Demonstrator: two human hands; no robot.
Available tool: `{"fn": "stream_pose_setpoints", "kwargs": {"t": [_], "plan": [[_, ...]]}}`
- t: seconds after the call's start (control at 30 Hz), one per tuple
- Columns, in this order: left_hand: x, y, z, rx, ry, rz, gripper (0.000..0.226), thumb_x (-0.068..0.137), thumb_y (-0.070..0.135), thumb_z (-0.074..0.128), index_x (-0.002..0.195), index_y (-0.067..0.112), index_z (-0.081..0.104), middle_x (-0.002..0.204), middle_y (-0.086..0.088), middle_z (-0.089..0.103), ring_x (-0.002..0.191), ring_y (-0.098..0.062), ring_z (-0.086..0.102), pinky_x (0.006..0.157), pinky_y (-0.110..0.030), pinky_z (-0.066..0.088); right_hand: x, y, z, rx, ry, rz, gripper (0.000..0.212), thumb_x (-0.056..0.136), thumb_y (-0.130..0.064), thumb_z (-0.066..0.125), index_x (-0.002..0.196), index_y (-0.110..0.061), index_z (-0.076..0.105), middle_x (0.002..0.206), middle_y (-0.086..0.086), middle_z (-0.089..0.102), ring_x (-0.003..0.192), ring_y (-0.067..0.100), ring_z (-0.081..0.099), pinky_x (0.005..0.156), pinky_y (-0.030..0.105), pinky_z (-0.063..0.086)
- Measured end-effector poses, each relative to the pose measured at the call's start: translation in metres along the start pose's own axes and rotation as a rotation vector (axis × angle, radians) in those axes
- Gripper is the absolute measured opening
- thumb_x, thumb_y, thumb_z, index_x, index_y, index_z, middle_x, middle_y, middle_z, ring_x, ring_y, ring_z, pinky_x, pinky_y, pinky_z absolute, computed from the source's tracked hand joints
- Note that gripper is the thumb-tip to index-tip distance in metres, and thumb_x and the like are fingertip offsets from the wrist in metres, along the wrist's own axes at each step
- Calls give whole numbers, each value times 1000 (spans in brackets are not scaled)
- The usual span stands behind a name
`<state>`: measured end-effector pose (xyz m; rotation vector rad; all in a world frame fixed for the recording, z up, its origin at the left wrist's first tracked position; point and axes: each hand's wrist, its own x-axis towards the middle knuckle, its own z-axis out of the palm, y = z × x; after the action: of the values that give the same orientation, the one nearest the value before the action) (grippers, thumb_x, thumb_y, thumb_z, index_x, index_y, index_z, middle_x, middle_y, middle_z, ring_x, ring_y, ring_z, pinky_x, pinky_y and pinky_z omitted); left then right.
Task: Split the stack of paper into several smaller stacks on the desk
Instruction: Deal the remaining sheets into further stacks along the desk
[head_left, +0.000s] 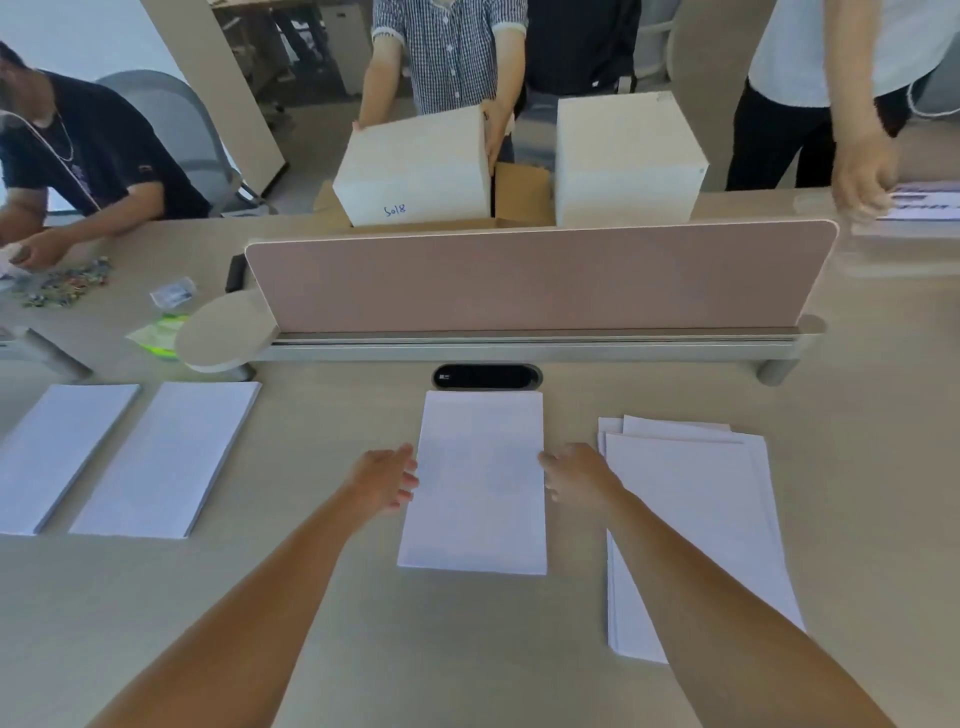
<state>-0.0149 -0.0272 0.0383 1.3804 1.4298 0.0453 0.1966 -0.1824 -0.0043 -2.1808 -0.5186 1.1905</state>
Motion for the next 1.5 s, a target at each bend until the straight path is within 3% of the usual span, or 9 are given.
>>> {"fn": "stream_pose_setpoints", "kwargs": {"t": [0.2, 0.5, 0.67, 0.83, 1.07, 1.2, 1.3, 1.4, 1.5], "plan": [[-57, 10, 20, -50, -151, 92, 38, 99, 39, 50, 96, 6, 67, 83, -10, 70, 71, -25, 64, 69, -32, 51, -79, 19, -44, 54, 153, -47, 23, 95, -30, 51, 86, -12, 62, 83, 7, 66, 71, 22, 62, 64, 29, 51], [-121, 12, 74, -164, -413, 133, 36, 95, 46, 55, 98, 11, 62, 102, -10, 65, 90, -29, 62, 88, -38, 52, -181, 69, -89, -78, 400, 6, 33, 92, -39, 51, 74, -11, 52, 74, 11, 59, 68, 27, 61, 66, 35, 45], [-129, 11, 106, -224, -473, 67, 33, 95, 44, 57, 91, 11, 58, 95, -9, 55, 90, -26, 51, 69, -29, 47, -188, 101, -117, -48, 460, 38, 35, 91, -42, 53, 73, -14, 46, 73, 10, 49, 68, 24, 53, 66, 34, 42], [-108, 11, 147, -298, -437, -9, 27, 92, 40, 61, 88, 16, 51, 77, -4, 43, 65, -18, 39, 60, -27, 34, -155, 135, -142, 48, 453, 66, 34, 90, -37, 55, 65, -17, 44, 72, 10, 48, 66, 24, 52, 66, 34, 43], [-72, 9, 212, -231, -256, -145, 40, 85, 50, 65, 86, 12, 53, 78, -4, 52, 67, -17, 50, 68, -29, 44, -75, 179, -162, 25, 337, 171, 31, 86, -40, 54, 66, -20, 43, 69, 4, 51, 61, 22, 50, 57, 26, 38], [-41, 24, 263, -163, -113, -229, 65, 87, 52, 62, 134, 7, 52, 131, -17, 56, 120, -31, 57, 97, -37, 45, -19, 202, -180, -15, 184, 206, 24, 88, -44, 54, 81, -22, 48, 83, -2, 53, 78, 24, 58, 59, 26, 39], [-26, 30, 278, -128, -49, -243, 66, 86, 54, 63, 132, 7, 57, 130, -17, 60, 120, -33, 57, 95, -40, 46, -3, 203, -187, -3, 194, 225, 39, 89, -41, 54, 112, -10, 59, 106, 6, 66, 94, 27, 64, 61, 27, 41], [-23, 34, 288, -188, -65, -261, 52, 86, 48, 65, 119, 8, 64, 112, -10, 68, 101, -28, 65, 82, -35, 49, 9, 194, -196, -14, 135, 252, 31, 89, -38, 54, 90, -8, 62, 79, 3, 63, 72, 21, 61, 53, 26, 39], [-19, 36, 293, -167, -48, -251, 59, 76, 53, 69, 113, 7, 66, 109, -15, 71, 96, -30, 69, 83, -37, 56, 19, 188, -198, 60, 109, 278, 29, 88, -35, 57, 70, -11, 56, 70, 2, 59, 66, 21, 59, 60, 27, 44]]}}
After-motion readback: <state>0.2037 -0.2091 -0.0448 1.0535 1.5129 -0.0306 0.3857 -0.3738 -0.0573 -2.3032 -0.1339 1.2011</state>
